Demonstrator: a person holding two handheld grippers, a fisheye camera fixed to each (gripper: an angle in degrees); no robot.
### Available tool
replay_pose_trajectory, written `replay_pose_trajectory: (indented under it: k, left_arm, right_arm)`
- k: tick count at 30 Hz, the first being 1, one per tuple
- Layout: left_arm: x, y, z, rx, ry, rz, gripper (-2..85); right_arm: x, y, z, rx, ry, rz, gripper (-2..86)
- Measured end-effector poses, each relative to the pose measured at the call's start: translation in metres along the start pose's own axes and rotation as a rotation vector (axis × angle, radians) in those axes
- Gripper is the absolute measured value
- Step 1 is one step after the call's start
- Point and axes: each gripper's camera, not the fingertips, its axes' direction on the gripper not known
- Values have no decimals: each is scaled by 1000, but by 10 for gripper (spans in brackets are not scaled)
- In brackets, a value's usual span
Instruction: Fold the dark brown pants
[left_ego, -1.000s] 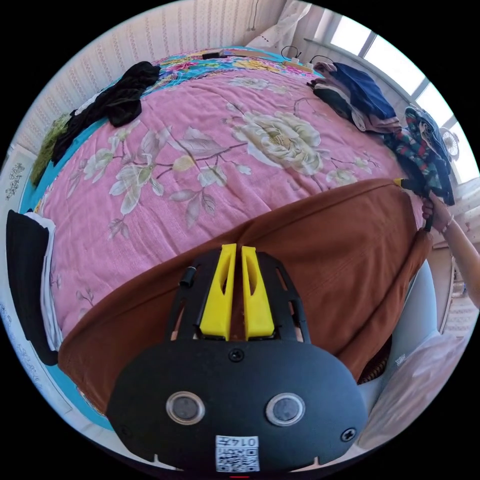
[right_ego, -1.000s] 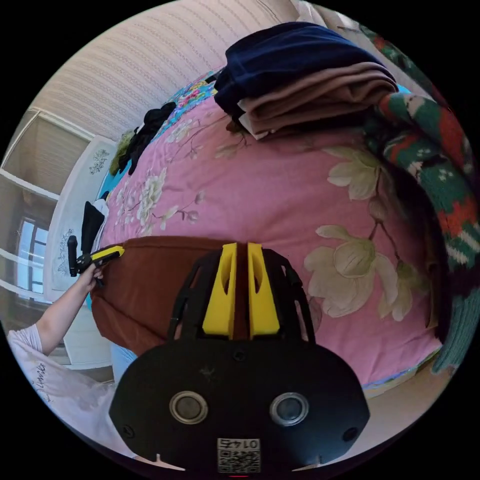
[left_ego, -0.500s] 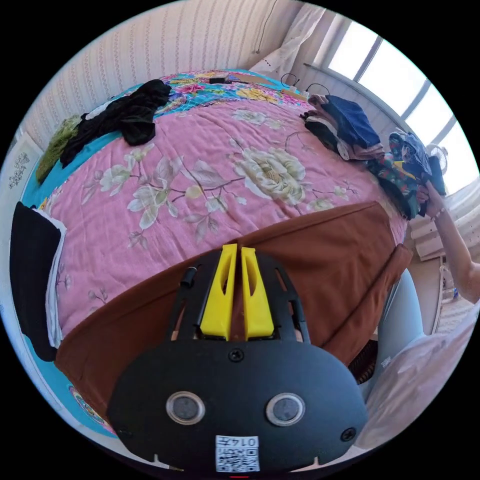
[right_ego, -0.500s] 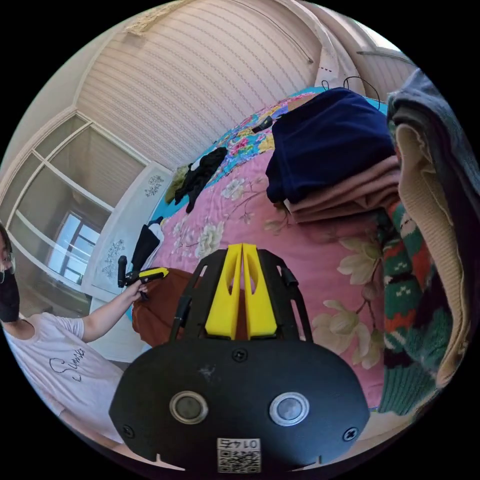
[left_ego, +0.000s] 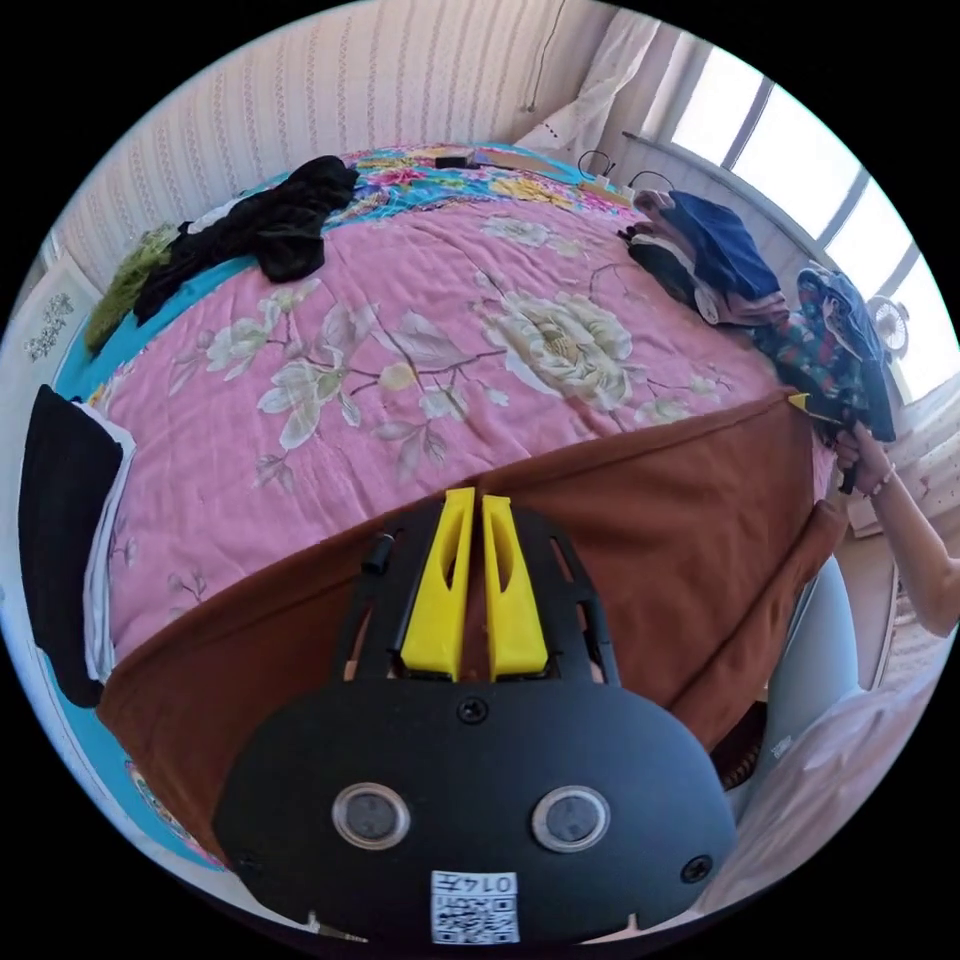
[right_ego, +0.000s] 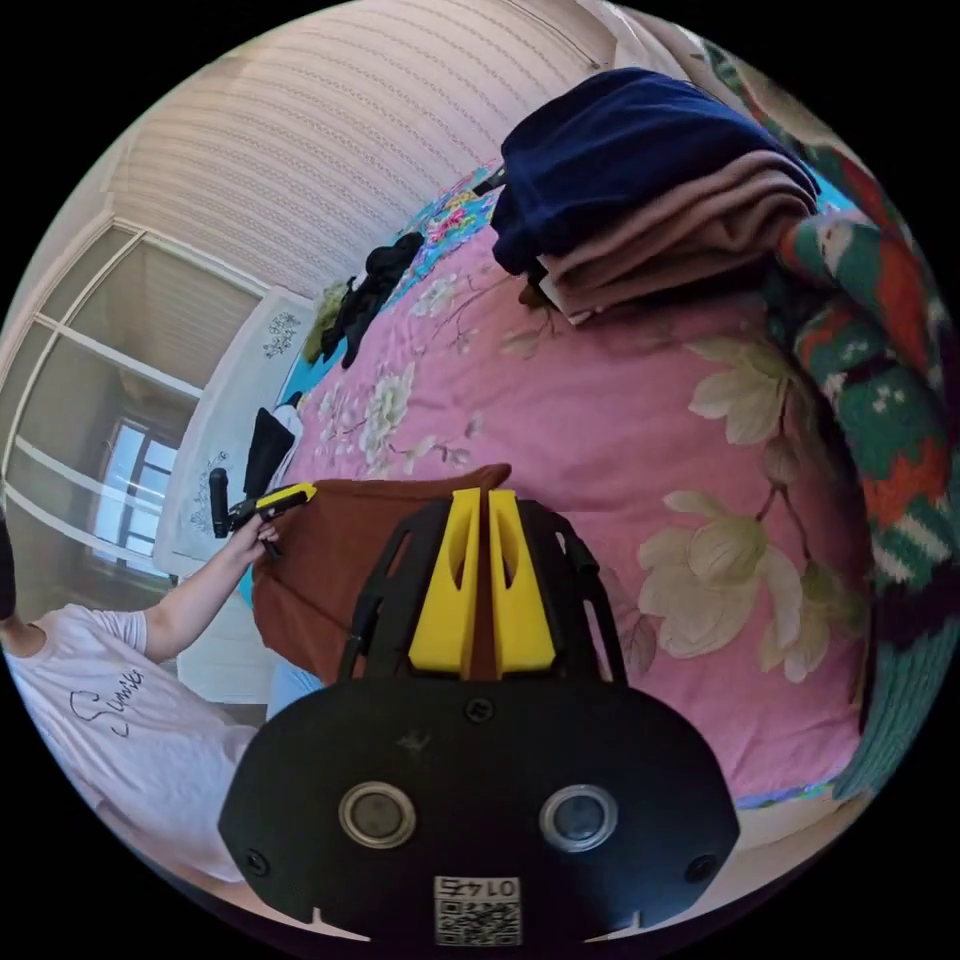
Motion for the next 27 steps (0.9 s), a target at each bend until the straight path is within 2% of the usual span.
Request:
replay_pose_trajectory:
  k: [4, 7, 9, 11, 13, 16, 17, 19, 21, 25, 27]
  left_arm:
    - [-27, -8, -25, 73, -43, -55, -9]
    - [-68, -19, -32, 109, -6, -225, -8]
    - [-93, -23, -9, -2, 4, -348, -2]
    - [-103, -16, 9, -116, 17, -362, 5]
    - [-106, -4, 1, -82, 40, -353, 13]
    - [-86, 32, -36, 5, 95, -187, 26]
    - [-71, 54, -50, 7, 167, -108, 24]
    - [-40, 94, -66, -25, 336, 14, 26]
    - [-1, 150, -80, -107, 479, 105, 49]
    - [18, 222, -91, -163, 501, -16, 69]
    - [-7, 263, -93, -127, 532, -274, 75]
  right_arm:
    - [-12, -55, -9, 65, -34, -65, 7]
    - [-26, -111, 6, 41, 13, -124, 11]
    - [-35, -142, 39, -20, 108, -147, 17]
    - [-32, -150, 61, -87, 209, -65, 25]
    - [-35, -142, 65, -123, 220, -74, 37]
    - [-40, -89, 36, -64, 164, -138, 51]
    - [-36, -57, 22, -57, 154, -137, 56]
    - [-22, -3, 3, -81, 179, -80, 63]
    - [3, 72, -22, -102, 199, 80, 76]
    - [35, 170, -63, 4, 53, 399, 83]
    - [41, 208, -74, 56, 0, 490, 86]
